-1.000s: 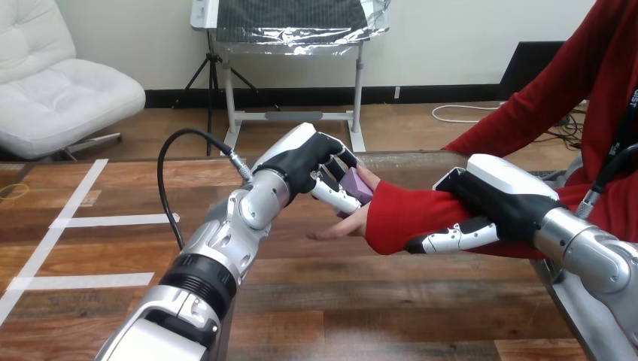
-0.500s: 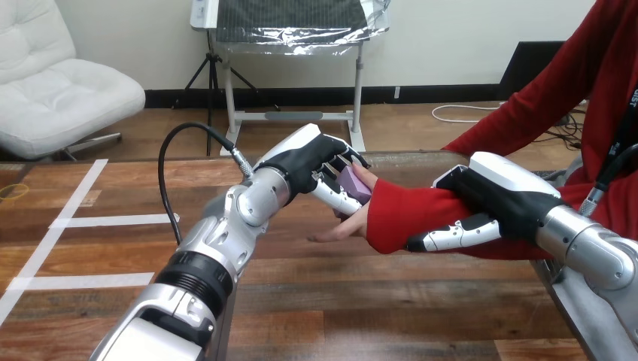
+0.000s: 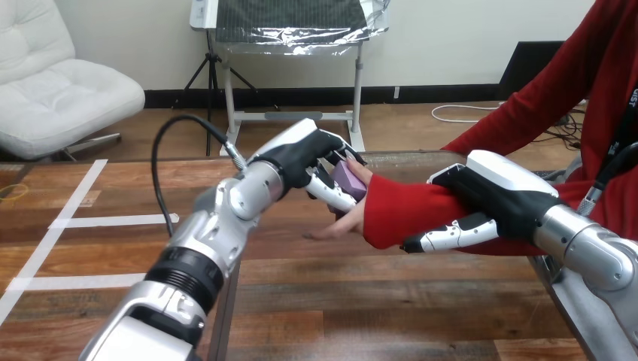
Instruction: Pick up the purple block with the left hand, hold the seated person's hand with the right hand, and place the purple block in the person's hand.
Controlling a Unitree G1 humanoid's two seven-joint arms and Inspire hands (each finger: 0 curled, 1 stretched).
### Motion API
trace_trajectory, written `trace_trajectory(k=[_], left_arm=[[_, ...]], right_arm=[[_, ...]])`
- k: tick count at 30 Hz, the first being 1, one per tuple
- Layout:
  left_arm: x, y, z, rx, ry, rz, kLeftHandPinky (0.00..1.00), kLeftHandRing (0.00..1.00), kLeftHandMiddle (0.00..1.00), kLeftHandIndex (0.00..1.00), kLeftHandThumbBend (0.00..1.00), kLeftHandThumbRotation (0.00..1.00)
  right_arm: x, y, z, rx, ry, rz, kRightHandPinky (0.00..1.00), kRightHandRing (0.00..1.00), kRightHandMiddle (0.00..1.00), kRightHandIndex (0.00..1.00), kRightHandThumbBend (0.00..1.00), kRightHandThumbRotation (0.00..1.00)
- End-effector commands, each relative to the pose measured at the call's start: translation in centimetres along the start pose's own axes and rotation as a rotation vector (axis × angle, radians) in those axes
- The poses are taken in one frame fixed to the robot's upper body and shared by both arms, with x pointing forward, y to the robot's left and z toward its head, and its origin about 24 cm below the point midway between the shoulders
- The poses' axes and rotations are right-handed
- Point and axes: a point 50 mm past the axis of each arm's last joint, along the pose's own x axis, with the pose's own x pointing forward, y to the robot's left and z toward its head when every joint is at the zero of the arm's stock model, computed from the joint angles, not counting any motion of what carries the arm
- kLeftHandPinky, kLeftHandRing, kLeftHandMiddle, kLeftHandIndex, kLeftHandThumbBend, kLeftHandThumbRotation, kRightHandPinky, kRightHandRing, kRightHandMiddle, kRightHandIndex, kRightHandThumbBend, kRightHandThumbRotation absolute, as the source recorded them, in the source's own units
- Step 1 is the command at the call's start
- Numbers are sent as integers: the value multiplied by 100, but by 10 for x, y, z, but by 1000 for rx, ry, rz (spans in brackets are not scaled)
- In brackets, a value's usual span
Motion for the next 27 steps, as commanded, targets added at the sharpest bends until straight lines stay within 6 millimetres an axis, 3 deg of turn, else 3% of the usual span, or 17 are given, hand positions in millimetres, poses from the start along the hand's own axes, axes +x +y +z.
trace_trajectory(k=[1,17,27], left_arm=[[-5,28,10,50,-55,67,42,55,68,68,69,0],[-11,39,-1,38,-33,66,56,67,73,68,63,0],[-16,46,-7,35,-30,60,57,67,72,69,59,0]], right_arm=[[4,-24,22,-33,-96,-79,46,53,59,62,91,58],[1,-23,21,-98,-76,-69,50,58,63,66,94,69],[-1,-23,20,-113,-69,-65,51,60,64,67,94,72]])
